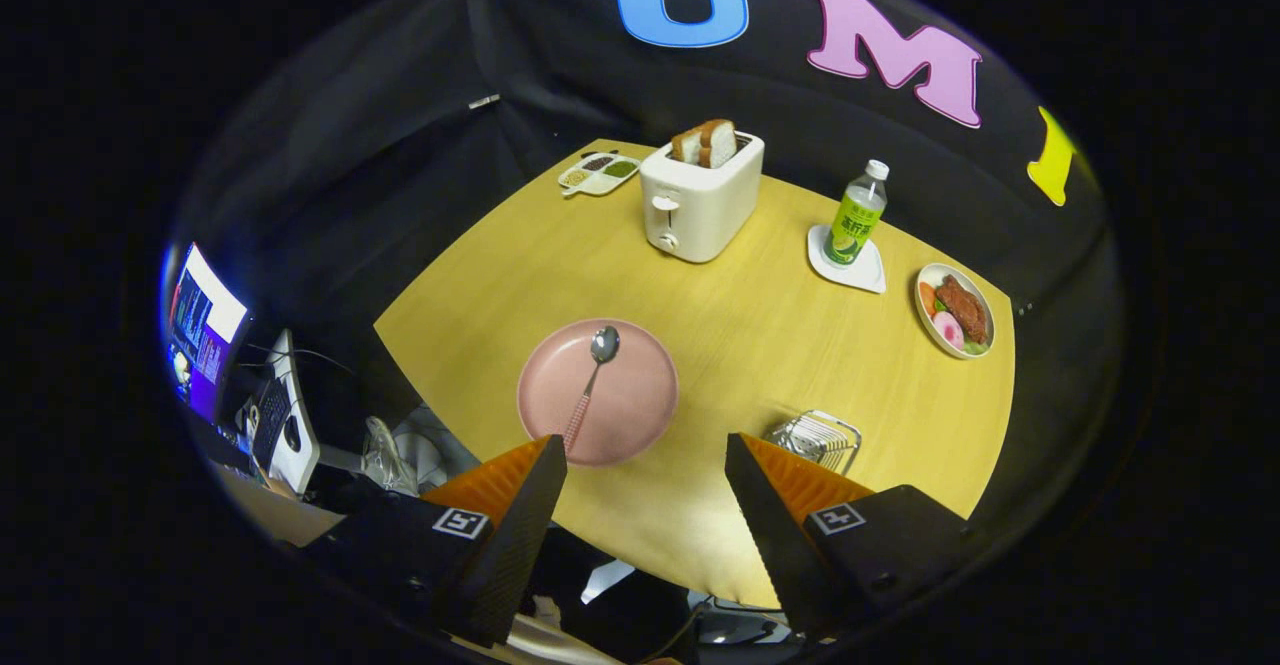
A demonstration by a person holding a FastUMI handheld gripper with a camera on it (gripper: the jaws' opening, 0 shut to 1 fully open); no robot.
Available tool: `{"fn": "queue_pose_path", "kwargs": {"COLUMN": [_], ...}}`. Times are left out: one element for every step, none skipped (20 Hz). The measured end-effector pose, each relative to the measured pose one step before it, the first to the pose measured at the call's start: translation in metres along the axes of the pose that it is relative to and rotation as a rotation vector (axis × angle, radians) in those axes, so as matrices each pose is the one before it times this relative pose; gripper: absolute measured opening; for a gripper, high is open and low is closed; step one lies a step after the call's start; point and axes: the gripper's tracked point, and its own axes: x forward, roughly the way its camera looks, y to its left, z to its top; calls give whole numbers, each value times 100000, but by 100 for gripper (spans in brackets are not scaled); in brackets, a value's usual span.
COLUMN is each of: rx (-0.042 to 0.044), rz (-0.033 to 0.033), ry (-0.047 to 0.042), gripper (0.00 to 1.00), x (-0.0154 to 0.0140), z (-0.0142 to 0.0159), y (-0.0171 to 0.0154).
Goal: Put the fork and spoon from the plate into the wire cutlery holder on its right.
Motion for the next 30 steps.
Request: {"fn": "queue_pose_path", "kwargs": {"rx": [207, 152, 487, 713, 476, 110, 189, 787, 811, -319, -591, -407, 136, 523, 540, -89, -788, -1039, -452, -137, -80, 279, 143, 632, 801, 131, -201, 311, 596, 337], "rz": [849, 422, 246, 789, 301, -334, -891, -395, 2, -778, -1395, -741, -1215, -783, -231, -711, -1245, -123, -149, 294, 327, 525, -20, 23, 36, -1152, -22, -206, -271, -354], "ry": [-745, -152, 753, 665, 116, 867, 1660, 1714, 1483, 2269, 3448, 2908, 2865, 3099, 2115, 1619, 1539, 978, 411, 429, 927, 871, 1148, 825, 803, 898, 1166, 1318, 910, 684], "gripper": [100, 99, 100, 100, 100, 100, 100, 100, 100, 100, 99, 100, 100, 100, 99, 99, 98, 98, 95, 92, 86, 85, 84, 84, 78, 74, 69, 67, 59, 56], "x": [709, 765, 764, 937, 1017, 1112, 1129, 1215, 1250, 1410, 1253, 1324, 1199, 1026, 988, 1069, 713, 586, 464, 572, 462, 420, 426, 508, 273, 235, 164, 346, 141, 158], "z": [231, -11, -59, -62, 56, -196, -353, -416, -401, -537, -813, -748, -684, -852, -599, -116, -319, -171, 17, -3, -37, -22, -81, 26, -107, -128, -138, -219, -163, -191], "y": [1095, 978, 715, 769, 645, 268, 117, 252, 287, 28, -145, -3, -81, -122, 121, 295, -93, 163, 244, 302, 273, 337, 200, 32, 137, -133, 44, -39, -85, -49]}}
